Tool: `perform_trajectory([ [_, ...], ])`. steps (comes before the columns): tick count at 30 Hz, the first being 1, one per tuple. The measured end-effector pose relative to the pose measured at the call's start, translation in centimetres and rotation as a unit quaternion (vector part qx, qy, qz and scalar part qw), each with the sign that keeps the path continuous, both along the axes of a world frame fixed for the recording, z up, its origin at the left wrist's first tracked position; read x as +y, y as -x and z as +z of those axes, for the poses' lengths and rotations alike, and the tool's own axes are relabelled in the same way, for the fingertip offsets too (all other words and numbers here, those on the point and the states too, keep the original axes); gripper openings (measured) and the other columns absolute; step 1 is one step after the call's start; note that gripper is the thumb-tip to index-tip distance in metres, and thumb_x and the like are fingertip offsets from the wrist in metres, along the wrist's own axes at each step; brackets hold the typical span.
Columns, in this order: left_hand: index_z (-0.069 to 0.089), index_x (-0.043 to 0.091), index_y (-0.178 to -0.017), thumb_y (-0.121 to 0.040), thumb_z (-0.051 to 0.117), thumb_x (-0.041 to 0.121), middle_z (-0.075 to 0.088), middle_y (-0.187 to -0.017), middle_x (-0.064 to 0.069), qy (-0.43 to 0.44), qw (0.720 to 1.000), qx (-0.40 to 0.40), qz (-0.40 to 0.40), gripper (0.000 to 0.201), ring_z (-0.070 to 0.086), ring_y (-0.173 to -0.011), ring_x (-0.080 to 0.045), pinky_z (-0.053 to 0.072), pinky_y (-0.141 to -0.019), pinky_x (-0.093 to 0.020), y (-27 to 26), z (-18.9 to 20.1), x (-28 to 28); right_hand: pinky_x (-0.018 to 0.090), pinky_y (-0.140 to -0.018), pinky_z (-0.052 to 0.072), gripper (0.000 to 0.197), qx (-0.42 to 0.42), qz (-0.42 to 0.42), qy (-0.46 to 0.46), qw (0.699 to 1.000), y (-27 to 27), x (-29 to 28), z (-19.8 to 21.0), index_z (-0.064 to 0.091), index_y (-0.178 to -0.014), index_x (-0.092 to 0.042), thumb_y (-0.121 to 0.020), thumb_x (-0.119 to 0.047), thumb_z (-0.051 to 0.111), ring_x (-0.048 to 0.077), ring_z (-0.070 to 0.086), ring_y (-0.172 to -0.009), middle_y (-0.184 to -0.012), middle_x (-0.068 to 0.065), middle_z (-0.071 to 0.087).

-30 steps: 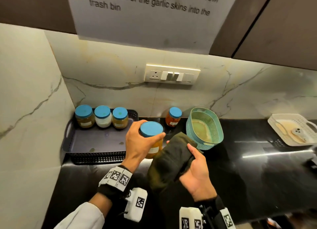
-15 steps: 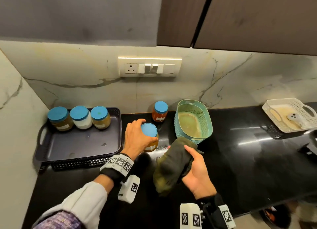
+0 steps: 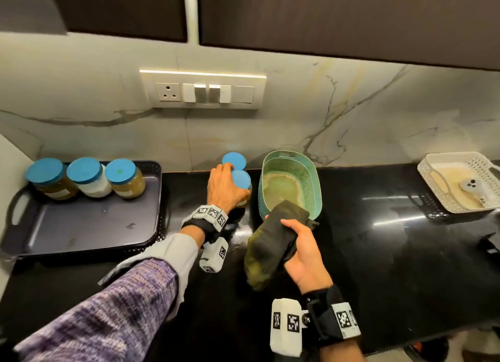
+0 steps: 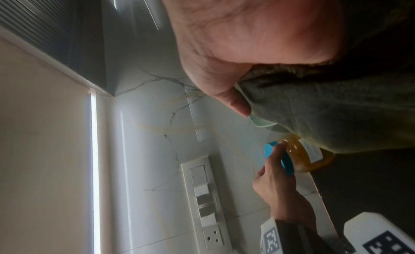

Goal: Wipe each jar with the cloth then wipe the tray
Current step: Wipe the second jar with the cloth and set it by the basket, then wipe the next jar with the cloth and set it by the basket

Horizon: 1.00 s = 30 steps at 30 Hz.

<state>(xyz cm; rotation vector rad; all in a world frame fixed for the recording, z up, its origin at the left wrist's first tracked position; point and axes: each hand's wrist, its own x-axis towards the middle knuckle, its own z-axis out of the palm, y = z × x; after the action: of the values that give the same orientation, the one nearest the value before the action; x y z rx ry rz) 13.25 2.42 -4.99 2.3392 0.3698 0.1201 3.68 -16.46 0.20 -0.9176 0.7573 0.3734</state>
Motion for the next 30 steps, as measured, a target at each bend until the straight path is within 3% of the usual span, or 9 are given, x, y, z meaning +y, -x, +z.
perform_trajectory([
  [3, 0.056, 0.006, -0.127, -0.068, 0.092, 0.032, 0.057, -0.124, -0.014, -0.006, 1.0, 0.011, 0.008, 0.074, 0.055, -0.116, -0.033, 0.048, -0.097, -0.041, -0.7, -1.6, -0.6, 0.051, -0.11, 0.048, 0.037, 0.007, 0.002, 0.015, 1.0, -0.5, -1.3, -0.8, 0.069, -0.123, 0.001, -0.087, -0.006, 0.065, 0.036, 0.068, -0.109, -0.119, 0.021, 0.072],
  [10, 0.056, 0.007, -0.12, -0.063, 0.091, 0.027, 0.056, -0.119, -0.013, -0.037, 0.999, 0.003, -0.01, 0.07, 0.054, -0.11, -0.033, 0.047, -0.089, -0.041, -0.7, -3.4, -1.3, 0.047, -0.103, 0.053, 0.03, 0.02, 0.018, 0.049, 0.998, -0.7, -2.6, -1.9, 0.072, -0.114, -0.002, -0.085, -0.009, 0.07, 0.033, 0.071, -0.099, -0.108, 0.017, 0.076],
  [14, 0.055, 0.008, -0.122, -0.064, 0.092, 0.028, 0.054, -0.12, -0.012, -0.041, 0.999, -0.001, -0.016, 0.072, 0.053, -0.112, -0.032, 0.05, -0.09, -0.043, -0.4, -3.8, -1.2, 0.047, -0.105, 0.052, 0.03, 0.012, 0.034, 0.06, 0.998, -0.9, -2.0, -2.1, 0.074, -0.113, -0.006, -0.084, -0.012, 0.072, 0.033, 0.071, -0.108, -0.113, 0.016, 0.076],
  [20, 0.056, 0.008, -0.128, -0.067, 0.095, 0.04, 0.054, -0.128, -0.012, -0.018, 0.999, -0.027, -0.008, 0.079, 0.052, -0.12, -0.03, 0.051, -0.095, -0.046, 1.2, -3.4, -0.4, 0.048, -0.103, 0.054, 0.03, -0.002, 0.063, 0.088, 0.994, -1.4, -0.3, -1.3, 0.073, -0.113, -0.008, -0.084, -0.015, 0.074, 0.033, 0.07, -0.109, -0.113, 0.015, 0.076],
  [22, 0.058, 0.01, -0.119, -0.07, 0.093, 0.041, 0.055, -0.121, -0.008, -0.003, 0.998, -0.068, 0.002, 0.067, 0.053, -0.112, -0.025, 0.051, -0.088, -0.042, 2.7, -3.4, 0.3, 0.048, -0.102, 0.054, 0.034, -0.002, 0.072, 0.092, 0.993, -1.5, 0.4, -1.3, 0.072, -0.116, -0.008, -0.082, -0.015, 0.075, 0.033, 0.07, -0.11, -0.113, 0.015, 0.076],
  [24, 0.062, 0.013, -0.099, -0.077, 0.088, 0.038, 0.057, -0.109, -0.003, 0.013, 0.993, -0.114, 0.023, 0.043, 0.054, -0.1, -0.019, 0.048, -0.082, -0.036, 4.7, -3.5, 1.3, 0.049, -0.104, 0.053, 0.038, -0.002, 0.08, 0.09, 0.993, -1.6, 1.1, -1.4, 0.071, -0.119, -0.007, -0.082, -0.015, 0.075, 0.034, 0.07, -0.11, -0.114, 0.015, 0.076],
  [26, 0.061, 0.013, -0.08, -0.088, 0.08, 0.032, 0.059, -0.099, 0.001, 0.018, 0.989, -0.133, 0.054, 0.028, 0.056, -0.092, -0.017, 0.05, -0.079, -0.038, 6.8, -3.5, 3.1, 0.048, -0.104, 0.053, 0.035, -0.006, 0.097, 0.089, 0.991, -1.6, 2.4, -1.2, 0.071, -0.119, -0.007, -0.084, -0.014, 0.073, 0.033, 0.07, -0.11, -0.113, 0.015, 0.076],
  [28, 0.057, 0.013, -0.076, -0.094, 0.073, 0.021, 0.06, -0.094, 0.001, 0.01, 0.987, -0.138, 0.076, 0.025, 0.056, -0.088, -0.018, 0.052, -0.078, -0.045, 8.7, -3.6, 5.3, 0.048, -0.104, 0.053, 0.033, -0.007, 0.116, 0.091, 0.989, -1.7, 4.1, -1.0, 0.071, -0.119, -0.008, -0.086, -0.015, 0.071, 0.033, 0.07, -0.11, -0.114, 0.015, 0.076],
  [30, 0.057, 0.014, -0.083, -0.091, 0.067, 0.006, 0.058, -0.097, 0.0, 0.008, 0.988, -0.131, 0.079, 0.015, 0.056, -0.091, -0.02, 0.051, -0.079, -0.047, 10.1, -3.8, 7.8, 0.048, -0.103, 0.054, 0.031, -0.012, 0.135, 0.094, 0.986, -1.8, 5.9, -0.7, 0.072, -0.116, -0.007, -0.087, -0.016, 0.071, 0.032, 0.07, -0.109, -0.113, 0.015, 0.076],
])
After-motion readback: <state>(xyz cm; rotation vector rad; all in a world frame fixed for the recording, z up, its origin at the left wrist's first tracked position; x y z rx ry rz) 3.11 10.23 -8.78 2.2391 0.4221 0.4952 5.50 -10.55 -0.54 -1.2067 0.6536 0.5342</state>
